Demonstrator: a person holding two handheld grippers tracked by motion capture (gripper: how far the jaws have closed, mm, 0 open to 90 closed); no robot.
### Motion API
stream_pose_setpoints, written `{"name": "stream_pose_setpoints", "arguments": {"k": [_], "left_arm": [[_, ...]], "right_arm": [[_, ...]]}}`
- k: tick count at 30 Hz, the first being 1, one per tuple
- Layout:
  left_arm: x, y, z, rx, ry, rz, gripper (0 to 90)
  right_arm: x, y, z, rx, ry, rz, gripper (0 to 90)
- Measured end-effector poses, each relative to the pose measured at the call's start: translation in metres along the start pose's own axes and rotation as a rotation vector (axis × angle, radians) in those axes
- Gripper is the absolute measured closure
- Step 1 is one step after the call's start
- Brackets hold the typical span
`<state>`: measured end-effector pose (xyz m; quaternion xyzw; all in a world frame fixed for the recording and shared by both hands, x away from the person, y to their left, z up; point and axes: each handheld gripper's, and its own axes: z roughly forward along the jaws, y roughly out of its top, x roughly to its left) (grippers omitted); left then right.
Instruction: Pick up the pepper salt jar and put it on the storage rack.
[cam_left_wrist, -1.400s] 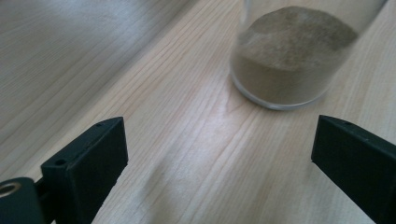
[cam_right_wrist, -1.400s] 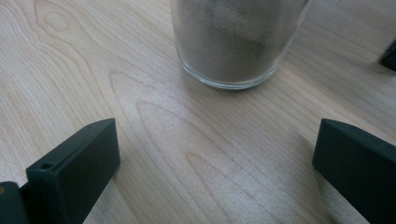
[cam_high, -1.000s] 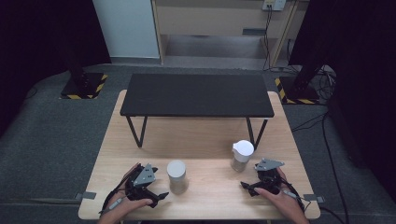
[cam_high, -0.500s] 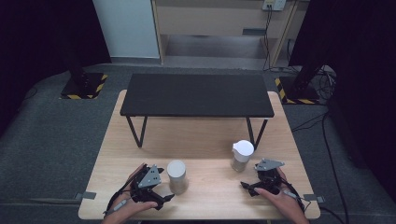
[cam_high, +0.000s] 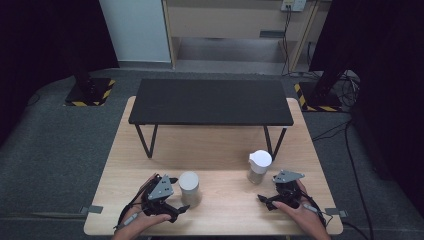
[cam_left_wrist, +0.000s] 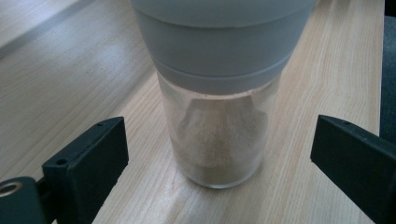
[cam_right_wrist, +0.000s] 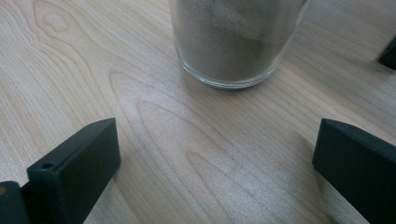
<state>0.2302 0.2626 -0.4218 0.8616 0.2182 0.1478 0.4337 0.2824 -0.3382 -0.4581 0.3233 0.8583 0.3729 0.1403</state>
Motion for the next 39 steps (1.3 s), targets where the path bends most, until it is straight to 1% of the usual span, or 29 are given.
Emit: {"name": "stream_pose_setpoints", "arguments": {"k": [4,9,10,13,17,20,24,26,29,32,37,39], "left_arm": [[-0.001,-0.001,0.003,-0.021,0.009,-0.006,3.2],[-0.003,-0.001,0.007,-0.038,0.01,-0.007,4.1],[-0.003,-0.002,0.008,-0.046,0.014,-0.013,4.1],[-0.005,-0.002,0.01,-0.062,0.027,-0.013,4.1],[-0.004,0.0,0.014,-0.082,0.023,-0.019,4.2],[-0.005,0.001,0.016,-0.086,0.025,-0.01,4.7],[-0.005,0.0,0.019,-0.099,0.025,-0.018,5.6],[-0.005,0.0,0.019,-0.109,0.025,-0.024,8.6],[-0.007,-0.001,0.021,-0.128,0.038,-0.032,10.1],[-0.008,-0.002,0.022,-0.138,0.041,-0.032,12.8],[-0.009,-0.002,0.023,-0.147,0.04,-0.03,18.4],[-0.008,-0.004,0.023,-0.159,0.037,-0.037,21.1]], "right_arm": [[0.0,0.0,0.0,0.0,0.0,0.0,1.7],[0.0,0.0,0.0,0.0,0.001,0.001,1.7],[0.0,0.0,0.0,0.0,0.001,0.001,1.7],[0.0,0.0,0.0,0.0,0.001,0.001,1.7],[0.0,0.0,0.0,0.0,0.001,0.001,1.7],[0.0,0.0,0.0,0.0,0.0,0.002,1.7],[0.0,0.0,0.0,0.0,0.0,0.002,1.7],[0.0,0.0,0.0,0.0,0.0,0.002,1.7],[0.0,0.0,0.0,0.0,0.0,0.002,1.7],[0.0,0.0,0.0,0.0,0.0,0.002,1.7],[0.0,0.0,0.0,0.0,0.0,0.002,1.7],[0.0,0.0,0.0,0.0,0.0,0.002,1.7]]}}
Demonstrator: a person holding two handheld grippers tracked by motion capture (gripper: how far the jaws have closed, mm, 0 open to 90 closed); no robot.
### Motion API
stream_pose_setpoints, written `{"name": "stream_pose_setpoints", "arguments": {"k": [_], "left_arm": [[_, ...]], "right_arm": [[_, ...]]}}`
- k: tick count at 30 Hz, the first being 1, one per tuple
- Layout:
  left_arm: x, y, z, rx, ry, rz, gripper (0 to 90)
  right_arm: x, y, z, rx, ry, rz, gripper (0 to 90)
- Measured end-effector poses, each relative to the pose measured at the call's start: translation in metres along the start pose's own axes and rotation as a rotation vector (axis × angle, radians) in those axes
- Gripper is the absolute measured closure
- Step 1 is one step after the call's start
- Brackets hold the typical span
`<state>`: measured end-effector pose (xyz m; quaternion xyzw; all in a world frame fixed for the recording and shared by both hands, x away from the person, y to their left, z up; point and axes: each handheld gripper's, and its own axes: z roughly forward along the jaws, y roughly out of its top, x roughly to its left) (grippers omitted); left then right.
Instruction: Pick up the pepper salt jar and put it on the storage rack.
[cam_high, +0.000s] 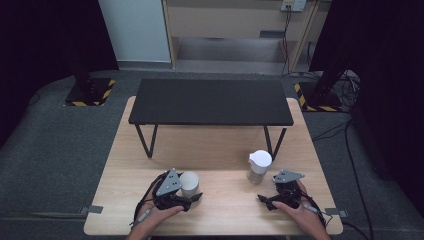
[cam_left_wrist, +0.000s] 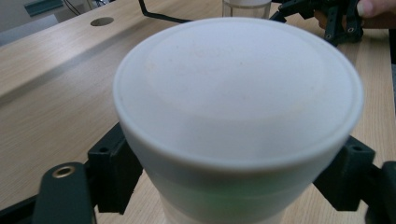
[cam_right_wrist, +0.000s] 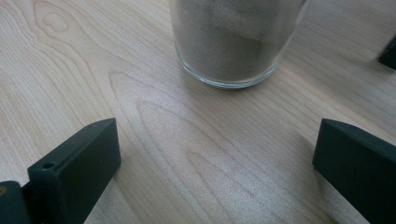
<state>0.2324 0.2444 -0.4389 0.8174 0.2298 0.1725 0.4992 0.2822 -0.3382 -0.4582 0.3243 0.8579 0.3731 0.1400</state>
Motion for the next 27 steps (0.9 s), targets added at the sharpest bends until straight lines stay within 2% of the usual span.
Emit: {"name": "stream_pose_setpoints", "arguments": {"k": [4,8,13,17,19,24,27], "left_arm": [[0.001,-0.001,-0.001,-0.006,0.002,-0.007,26.1],[0.004,-0.002,-0.001,-0.014,-0.014,-0.016,32.3],[0.003,-0.001,-0.002,-0.007,-0.014,-0.025,33.8],[0.004,0.002,-0.002,0.001,-0.023,-0.012,34.0],[0.008,0.003,-0.003,-0.005,-0.047,-0.011,34.0],[0.014,0.007,-0.013,-0.035,-0.09,0.019,34.0],[0.019,0.011,-0.02,-0.032,-0.099,0.037,34.0]], "right_arm": [[0.0,0.0,0.0,0.0,0.0,0.0,1.7],[0.0,0.0,0.0,0.0,0.0,0.0,1.7],[0.0,0.0,0.0,0.0,0.0,0.0,1.7],[0.0,0.0,0.0,0.0,0.0,0.0,1.7],[0.0,0.0,0.0,0.0,0.0,0.0,1.7],[0.0,0.0,0.0,0.0,-0.001,0.0,1.7],[0.0,0.0,0.0,0.0,-0.001,0.0,1.7]]}}
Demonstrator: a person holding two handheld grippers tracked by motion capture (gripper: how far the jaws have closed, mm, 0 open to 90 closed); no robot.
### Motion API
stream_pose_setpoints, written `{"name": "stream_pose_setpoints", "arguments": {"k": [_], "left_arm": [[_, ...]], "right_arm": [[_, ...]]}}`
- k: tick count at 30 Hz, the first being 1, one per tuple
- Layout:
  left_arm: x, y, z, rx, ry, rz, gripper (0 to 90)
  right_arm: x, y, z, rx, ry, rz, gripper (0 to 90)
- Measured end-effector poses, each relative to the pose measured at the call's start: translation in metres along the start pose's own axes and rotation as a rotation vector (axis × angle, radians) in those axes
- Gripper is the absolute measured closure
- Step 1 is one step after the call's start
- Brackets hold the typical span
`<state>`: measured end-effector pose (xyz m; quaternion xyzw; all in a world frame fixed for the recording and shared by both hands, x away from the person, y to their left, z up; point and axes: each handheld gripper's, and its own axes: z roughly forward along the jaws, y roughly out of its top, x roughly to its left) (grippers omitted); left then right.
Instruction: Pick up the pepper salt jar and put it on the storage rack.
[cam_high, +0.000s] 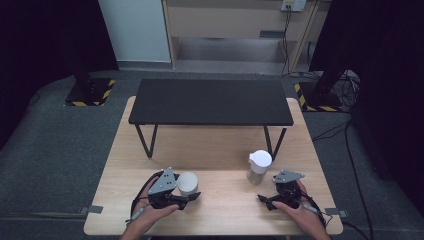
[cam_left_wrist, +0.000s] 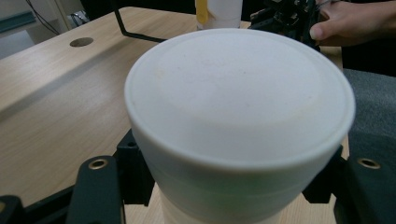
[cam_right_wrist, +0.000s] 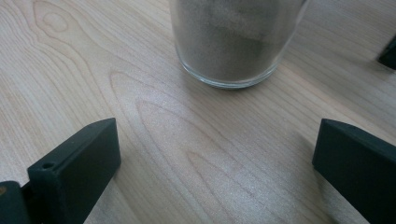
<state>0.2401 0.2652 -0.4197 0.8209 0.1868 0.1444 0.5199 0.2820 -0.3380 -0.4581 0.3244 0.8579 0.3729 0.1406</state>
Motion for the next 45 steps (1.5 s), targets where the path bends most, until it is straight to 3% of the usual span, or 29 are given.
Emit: {"name": "stream_pose_setpoints", "arguments": {"k": [7,23,30,37,45], "left_arm": [[0.007,0.012,-0.012,0.045,0.008,0.027,34.0],[0.022,0.048,-0.027,0.057,-0.033,0.066,34.1],[0.027,0.046,-0.032,0.033,-0.034,0.049,34.1],[0.027,0.046,-0.036,0.05,-0.026,0.048,34.1],[0.028,0.061,-0.044,0.06,-0.032,0.07,34.1]], "right_arm": [[0.0,0.0,0.0,0.0,0.0,0.0,1.7],[0.002,0.0,0.0,0.0,-0.009,0.008,2.0],[0.003,0.0,-0.001,0.0,-0.01,0.009,2.0],[0.003,-0.001,-0.001,0.0,-0.012,0.01,2.0],[0.004,-0.001,-0.001,-0.001,-0.016,0.011,2.1]]}}
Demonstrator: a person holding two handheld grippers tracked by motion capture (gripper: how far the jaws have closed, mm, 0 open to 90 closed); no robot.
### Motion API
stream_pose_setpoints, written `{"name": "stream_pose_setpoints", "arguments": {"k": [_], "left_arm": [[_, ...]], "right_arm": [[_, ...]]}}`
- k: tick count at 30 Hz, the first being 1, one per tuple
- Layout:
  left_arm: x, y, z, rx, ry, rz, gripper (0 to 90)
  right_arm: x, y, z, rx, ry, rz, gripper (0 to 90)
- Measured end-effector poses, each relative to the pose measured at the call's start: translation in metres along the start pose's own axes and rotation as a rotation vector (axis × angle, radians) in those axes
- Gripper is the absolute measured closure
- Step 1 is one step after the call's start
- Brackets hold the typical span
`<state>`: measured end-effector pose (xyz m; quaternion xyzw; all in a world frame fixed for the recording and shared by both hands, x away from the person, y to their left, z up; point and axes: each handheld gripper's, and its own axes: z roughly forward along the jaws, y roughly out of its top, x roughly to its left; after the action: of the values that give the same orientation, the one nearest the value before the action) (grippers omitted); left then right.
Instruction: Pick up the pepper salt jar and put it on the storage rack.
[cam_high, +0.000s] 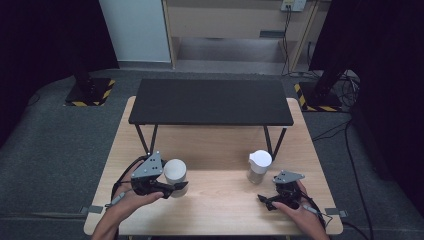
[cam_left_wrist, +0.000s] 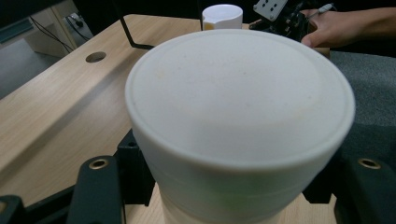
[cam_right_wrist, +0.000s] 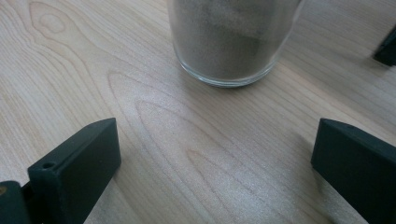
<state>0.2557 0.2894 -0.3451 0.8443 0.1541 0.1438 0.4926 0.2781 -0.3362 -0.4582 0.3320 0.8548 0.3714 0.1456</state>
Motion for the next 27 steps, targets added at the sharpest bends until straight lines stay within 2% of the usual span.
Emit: {"name": "stream_pose_setpoints", "arguments": {"k": [4,9,16,21,27], "left_arm": [[0.004,0.008,-0.007,-0.005,0.0,0.003,34.1],[0.006,0.022,-0.019,-0.001,0.024,0.012,34.1],[0.013,0.04,-0.034,-0.013,0.024,0.027,34.1],[0.019,0.046,-0.041,-0.038,0.018,0.016,34.1],[0.025,0.056,-0.044,-0.041,0.022,0.012,34.1]], "right_arm": [[0.0,0.0,0.0,0.0,0.0,0.0,2.1],[0.0,0.0,0.0,0.0,0.0,0.0,2.1],[0.0,0.0,0.0,0.0,0.0,0.0,2.1],[0.0,0.0,0.0,0.0,0.0,0.0,2.1],[0.0,0.0,0.0,0.0,0.0,0.0,2.1]]}}
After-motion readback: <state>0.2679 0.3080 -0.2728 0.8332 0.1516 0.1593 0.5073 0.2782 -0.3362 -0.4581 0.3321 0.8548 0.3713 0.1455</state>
